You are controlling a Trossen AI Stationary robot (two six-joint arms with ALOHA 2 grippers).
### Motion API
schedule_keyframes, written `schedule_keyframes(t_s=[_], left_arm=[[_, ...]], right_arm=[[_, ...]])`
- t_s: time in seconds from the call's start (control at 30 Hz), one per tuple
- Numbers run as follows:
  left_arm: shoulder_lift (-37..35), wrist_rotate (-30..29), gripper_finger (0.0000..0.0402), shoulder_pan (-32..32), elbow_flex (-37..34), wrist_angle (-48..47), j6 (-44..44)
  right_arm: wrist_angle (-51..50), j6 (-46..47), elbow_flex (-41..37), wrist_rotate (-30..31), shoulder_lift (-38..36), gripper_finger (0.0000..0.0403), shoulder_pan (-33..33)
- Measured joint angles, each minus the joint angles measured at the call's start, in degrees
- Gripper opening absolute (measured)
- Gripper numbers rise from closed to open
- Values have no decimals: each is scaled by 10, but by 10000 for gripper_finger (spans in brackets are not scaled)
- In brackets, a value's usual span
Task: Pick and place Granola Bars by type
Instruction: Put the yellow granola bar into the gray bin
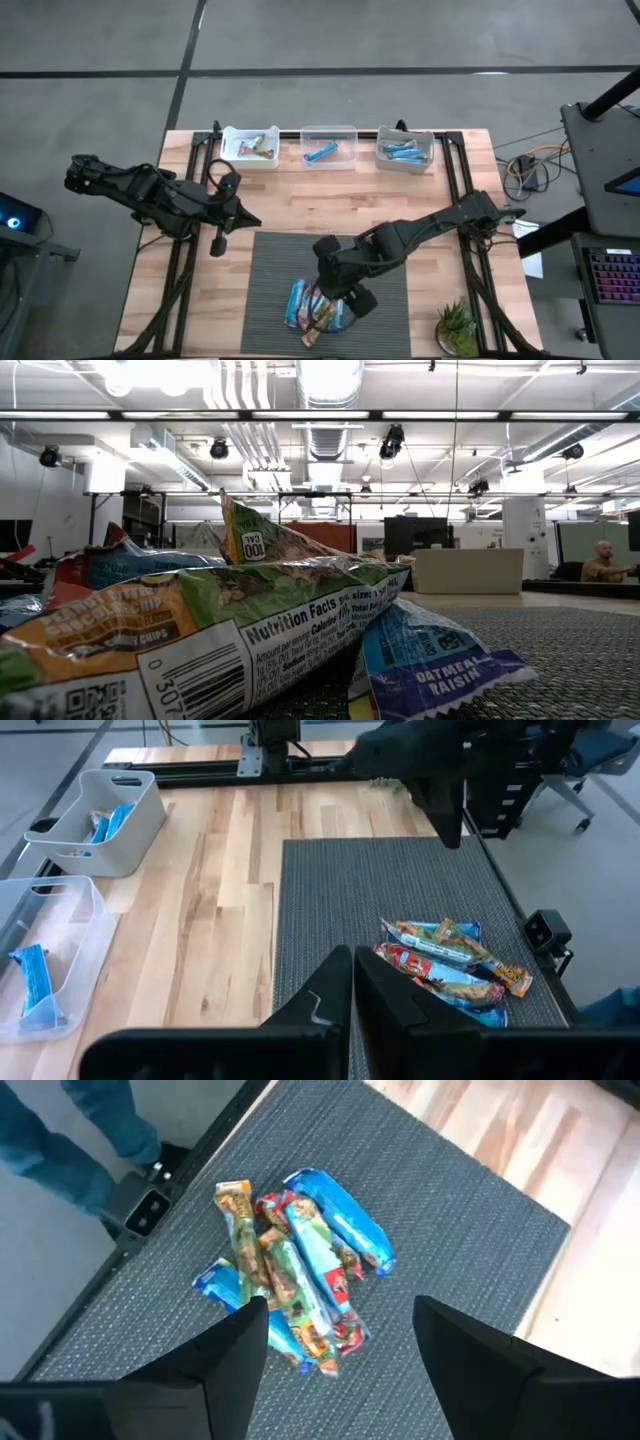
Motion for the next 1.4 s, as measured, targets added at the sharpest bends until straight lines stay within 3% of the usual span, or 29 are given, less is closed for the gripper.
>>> schedule_keyframes(t_s=[0.53, 1.4], left_arm=[[-3, 0, 0, 0, 0, 0, 5], [-3, 0, 0, 0, 0, 2, 5]], right_arm=[[2, 0, -38, 2, 8, 236, 21], [9, -31, -43, 6, 125, 241, 20]])
